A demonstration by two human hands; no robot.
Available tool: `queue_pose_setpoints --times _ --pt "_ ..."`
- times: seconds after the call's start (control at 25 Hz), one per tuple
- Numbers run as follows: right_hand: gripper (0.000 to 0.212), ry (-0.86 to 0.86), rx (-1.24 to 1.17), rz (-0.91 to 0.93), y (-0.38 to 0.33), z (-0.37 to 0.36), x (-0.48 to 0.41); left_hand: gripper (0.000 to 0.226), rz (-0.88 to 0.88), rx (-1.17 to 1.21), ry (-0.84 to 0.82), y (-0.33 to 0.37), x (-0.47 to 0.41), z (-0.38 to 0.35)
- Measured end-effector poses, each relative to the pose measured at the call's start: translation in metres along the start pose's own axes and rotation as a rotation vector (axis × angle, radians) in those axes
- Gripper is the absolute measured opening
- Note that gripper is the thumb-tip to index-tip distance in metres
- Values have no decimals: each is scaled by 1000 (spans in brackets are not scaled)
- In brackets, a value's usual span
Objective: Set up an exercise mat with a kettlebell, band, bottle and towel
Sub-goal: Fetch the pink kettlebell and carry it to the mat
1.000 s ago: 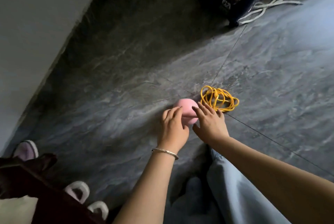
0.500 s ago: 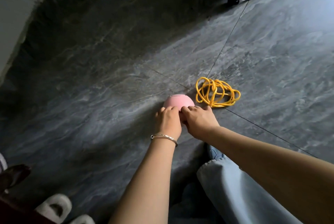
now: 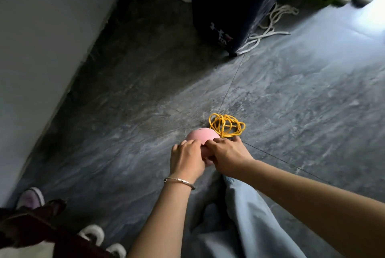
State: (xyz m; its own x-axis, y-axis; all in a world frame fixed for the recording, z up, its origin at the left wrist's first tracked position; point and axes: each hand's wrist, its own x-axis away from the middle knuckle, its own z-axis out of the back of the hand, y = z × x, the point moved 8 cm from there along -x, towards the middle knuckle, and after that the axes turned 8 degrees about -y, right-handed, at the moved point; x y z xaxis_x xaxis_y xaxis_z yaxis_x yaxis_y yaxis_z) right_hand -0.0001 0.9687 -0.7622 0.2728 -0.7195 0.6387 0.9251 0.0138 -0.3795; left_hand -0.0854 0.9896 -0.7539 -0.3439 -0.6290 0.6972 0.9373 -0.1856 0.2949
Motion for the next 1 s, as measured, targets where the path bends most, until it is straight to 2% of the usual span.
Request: queue_pose_setpoints --times 0.2,0.32,0.52,0.72,0.88,1.0 --pt "27 223 4 11 -47 139 129 24 -107 6 207 72 115 123" --pt "28 341 -41 -28 -70 189 206 18 -193 -22 300 112 181 175" --pt "27 603 -114 -131 -104 254 346 22 -444 -118 396 192 296 242" --pt "34 724 -185 -299 -118 245 470 26 -706 -200 380 257 380 234" --pt "57 770 -248 -505 -118 201 554 32 -864 -269 247 307 432 186" --pt "49 764 -307 -651 -115 157 609 40 -978 -283 115 340 469 140"
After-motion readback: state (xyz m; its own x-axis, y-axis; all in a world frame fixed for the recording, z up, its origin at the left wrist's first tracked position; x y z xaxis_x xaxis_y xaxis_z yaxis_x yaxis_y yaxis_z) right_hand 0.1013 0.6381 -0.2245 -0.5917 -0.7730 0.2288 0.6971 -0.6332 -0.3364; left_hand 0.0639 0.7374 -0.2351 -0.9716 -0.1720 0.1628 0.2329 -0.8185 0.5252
